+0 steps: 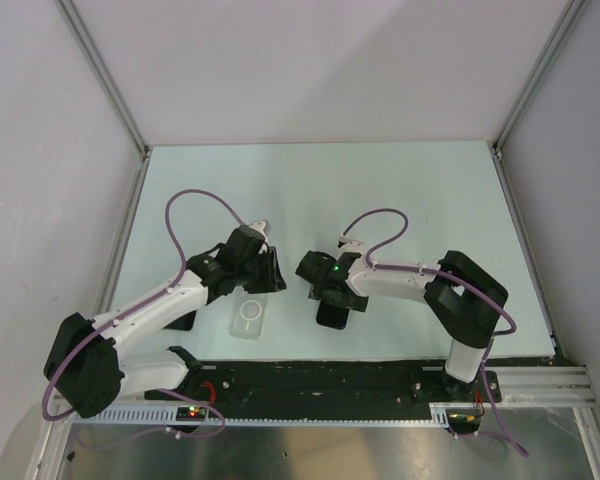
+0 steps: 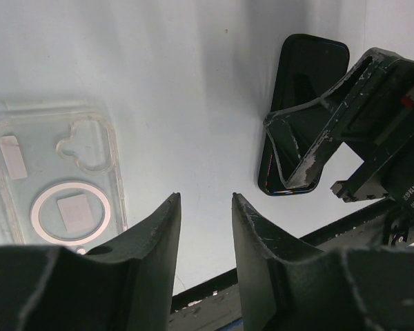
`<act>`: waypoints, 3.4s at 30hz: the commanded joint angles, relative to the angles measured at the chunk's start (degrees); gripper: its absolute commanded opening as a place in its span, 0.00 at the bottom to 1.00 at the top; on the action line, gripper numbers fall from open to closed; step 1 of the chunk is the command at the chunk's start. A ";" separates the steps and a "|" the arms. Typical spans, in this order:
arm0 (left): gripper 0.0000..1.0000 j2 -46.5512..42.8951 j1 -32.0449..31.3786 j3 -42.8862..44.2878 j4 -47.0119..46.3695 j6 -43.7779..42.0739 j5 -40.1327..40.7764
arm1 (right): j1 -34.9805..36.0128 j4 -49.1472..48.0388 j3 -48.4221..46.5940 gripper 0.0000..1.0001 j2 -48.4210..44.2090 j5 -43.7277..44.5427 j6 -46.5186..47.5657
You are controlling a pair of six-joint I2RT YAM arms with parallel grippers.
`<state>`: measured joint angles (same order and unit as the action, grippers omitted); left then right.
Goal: Put the phone into the phone case
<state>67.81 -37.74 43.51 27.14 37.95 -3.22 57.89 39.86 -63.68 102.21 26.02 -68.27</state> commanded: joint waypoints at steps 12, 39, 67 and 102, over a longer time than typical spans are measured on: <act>0.41 -0.22 0.33 0.39 -1.03 0.48 0.46 | -3.29 -8.83 4.44 0.55 -2.33 -3.91 15.53; 0.41 1.72 0.45 2.39 -1.05 3.23 4.68 | -32.08 -12.93 -17.54 0.45 12.12 -15.31 54.18; 0.42 -1.41 3.55 0.05 -0.31 7.47 10.61 | -32.64 -8.28 -13.90 0.96 -4.07 -17.09 44.00; 0.47 -20.58 27.21 -12.19 4.54 11.72 10.95 | 10.02 -11.40 -23.25 0.59 13.30 -8.95 18.32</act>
<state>48.60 -11.84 29.65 31.27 51.29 8.27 66.04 24.27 -79.99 111.96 12.05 -48.36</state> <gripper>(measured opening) 0.468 0.598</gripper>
